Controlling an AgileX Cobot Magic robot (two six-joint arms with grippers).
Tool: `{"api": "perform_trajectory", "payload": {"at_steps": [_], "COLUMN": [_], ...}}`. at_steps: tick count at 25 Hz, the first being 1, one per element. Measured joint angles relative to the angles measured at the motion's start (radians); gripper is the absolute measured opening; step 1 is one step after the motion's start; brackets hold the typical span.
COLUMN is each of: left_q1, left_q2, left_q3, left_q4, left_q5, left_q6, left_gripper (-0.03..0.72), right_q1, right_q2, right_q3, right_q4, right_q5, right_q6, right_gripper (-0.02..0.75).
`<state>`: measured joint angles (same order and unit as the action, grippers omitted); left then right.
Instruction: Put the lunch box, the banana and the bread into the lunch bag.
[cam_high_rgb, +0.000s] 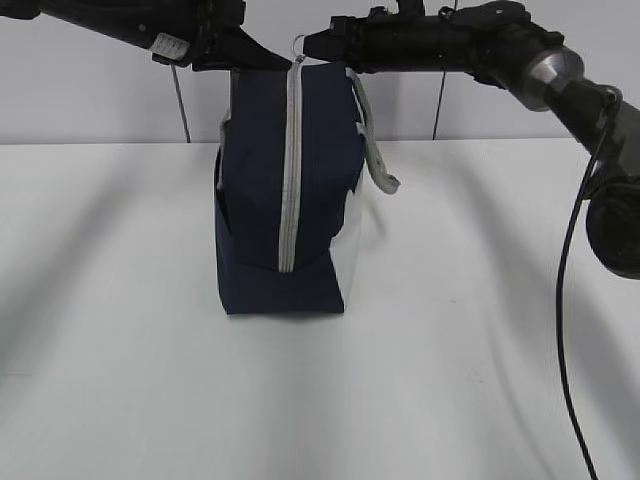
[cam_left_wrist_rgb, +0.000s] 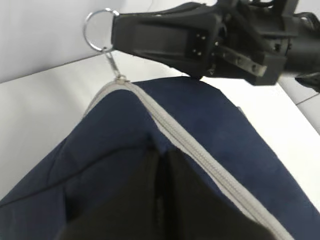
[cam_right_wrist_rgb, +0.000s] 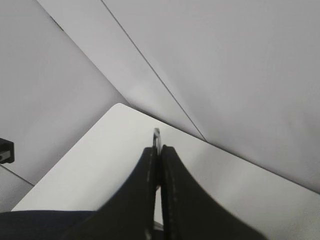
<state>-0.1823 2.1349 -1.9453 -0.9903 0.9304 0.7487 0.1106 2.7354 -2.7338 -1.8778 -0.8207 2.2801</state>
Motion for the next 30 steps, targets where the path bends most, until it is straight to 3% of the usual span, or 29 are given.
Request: {"api": "perform_trajectory", "payload": {"at_steps": [16, 30], "left_q1": [0.001, 0.001], "left_q2": [0.000, 0.000], "left_q3": [0.000, 0.000], "left_q4": [-0.022, -0.035], "left_q5": [0.084, 0.094], "left_q6": [0.093, 0.103], "left_gripper": [0.017, 0.017], "right_q1": [0.000, -0.002], "right_q2": [0.092, 0.149], "right_q3": [-0.007, -0.009], "right_q4": [0.044, 0.056], "right_q5": [-0.008, -0.006], "right_q6": [0.021, 0.025], "right_gripper": [-0.016, -0.016]}}
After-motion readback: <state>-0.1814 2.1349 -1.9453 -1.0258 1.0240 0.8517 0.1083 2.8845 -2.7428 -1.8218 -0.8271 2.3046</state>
